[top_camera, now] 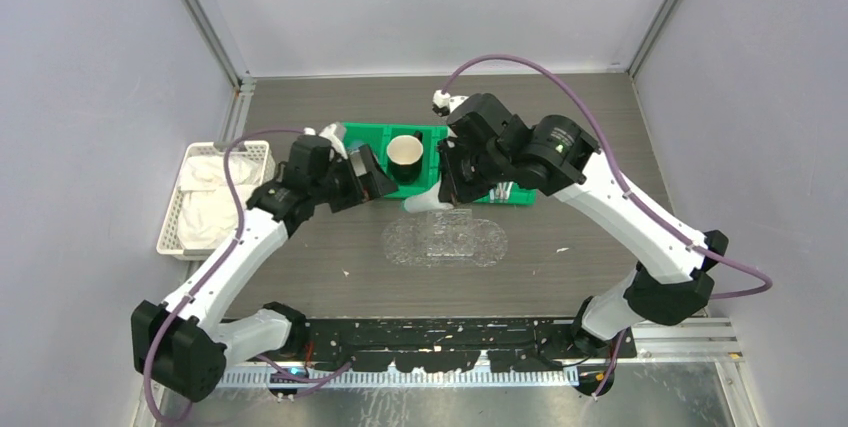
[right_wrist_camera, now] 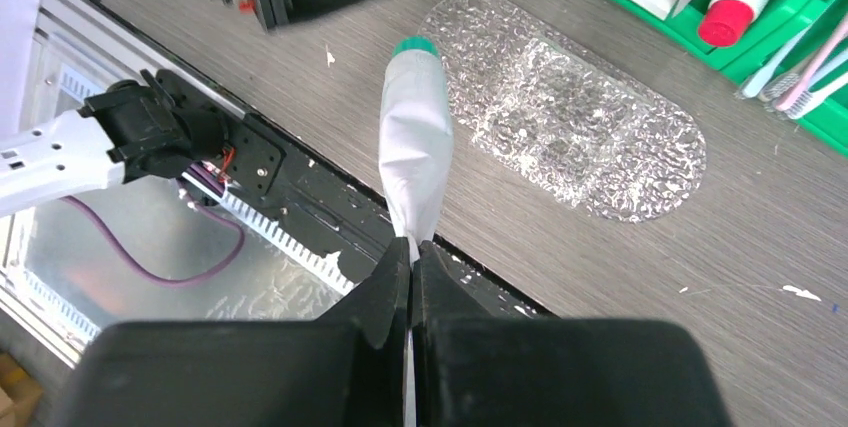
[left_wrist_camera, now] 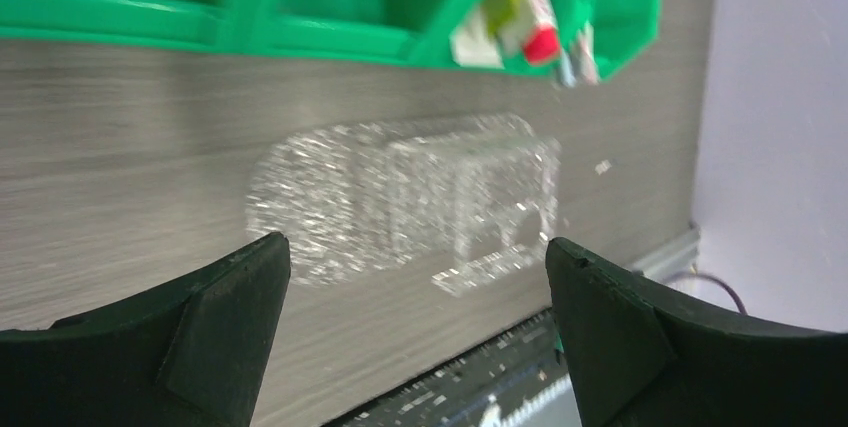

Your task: Prepare toiletry sets of a toothbrush and toothpaste on the tray

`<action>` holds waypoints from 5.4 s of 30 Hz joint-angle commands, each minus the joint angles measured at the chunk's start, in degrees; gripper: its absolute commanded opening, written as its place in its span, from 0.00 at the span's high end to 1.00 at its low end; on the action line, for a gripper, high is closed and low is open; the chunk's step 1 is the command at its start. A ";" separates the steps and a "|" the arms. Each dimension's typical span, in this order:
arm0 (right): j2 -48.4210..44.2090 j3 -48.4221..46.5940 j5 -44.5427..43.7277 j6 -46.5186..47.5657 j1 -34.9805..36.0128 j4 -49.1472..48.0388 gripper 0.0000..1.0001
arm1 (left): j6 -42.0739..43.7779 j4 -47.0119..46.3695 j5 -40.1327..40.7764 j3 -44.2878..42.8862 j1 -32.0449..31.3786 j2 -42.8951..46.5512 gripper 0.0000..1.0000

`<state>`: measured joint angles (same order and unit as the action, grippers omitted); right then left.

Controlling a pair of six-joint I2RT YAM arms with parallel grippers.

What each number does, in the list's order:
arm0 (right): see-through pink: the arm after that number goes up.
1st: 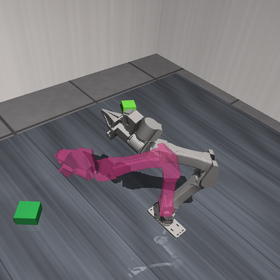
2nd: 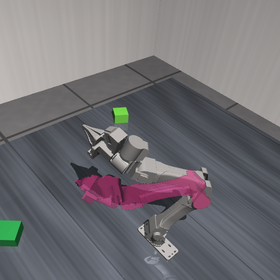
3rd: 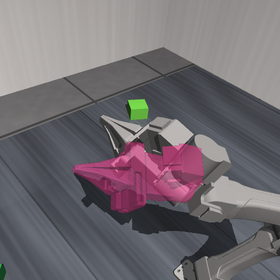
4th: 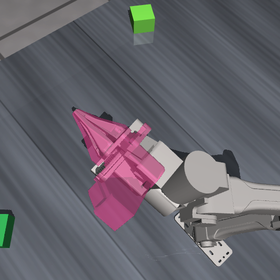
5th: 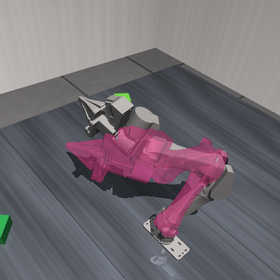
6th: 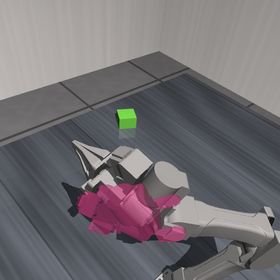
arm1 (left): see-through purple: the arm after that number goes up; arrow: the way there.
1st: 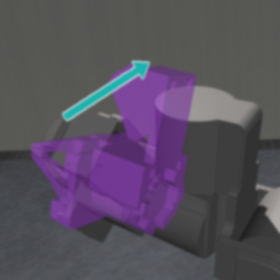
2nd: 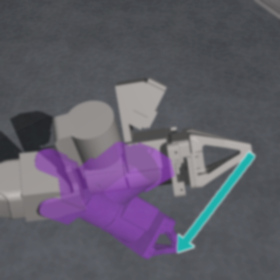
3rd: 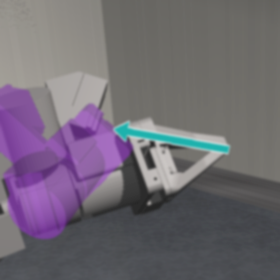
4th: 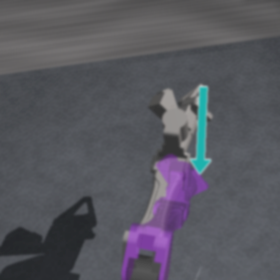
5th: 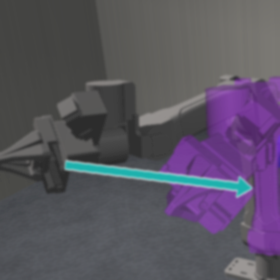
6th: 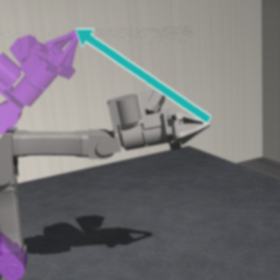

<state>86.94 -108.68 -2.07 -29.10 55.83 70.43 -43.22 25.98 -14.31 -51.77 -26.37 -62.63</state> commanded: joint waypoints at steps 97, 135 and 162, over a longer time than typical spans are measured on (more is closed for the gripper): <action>16.73 -3.45 -9.98 10.46 -4.11 11.73 0.99 | 9.89 4.56 -1.59 4.44 11.38 1.72 0.00; 20.13 5.89 -6.99 11.69 -8.21 4.39 0.83 | 11.10 3.16 -3.53 5.45 14.15 -0.04 0.00; 15.74 11.65 -12.56 15.80 -18.55 -24.11 0.51 | 11.31 4.10 -2.61 5.52 14.50 0.83 0.00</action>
<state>103.26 -102.80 -10.22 -17.63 34.00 58.48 -32.60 30.72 -16.73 -46.46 -12.29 -62.92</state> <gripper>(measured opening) 0.492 0.996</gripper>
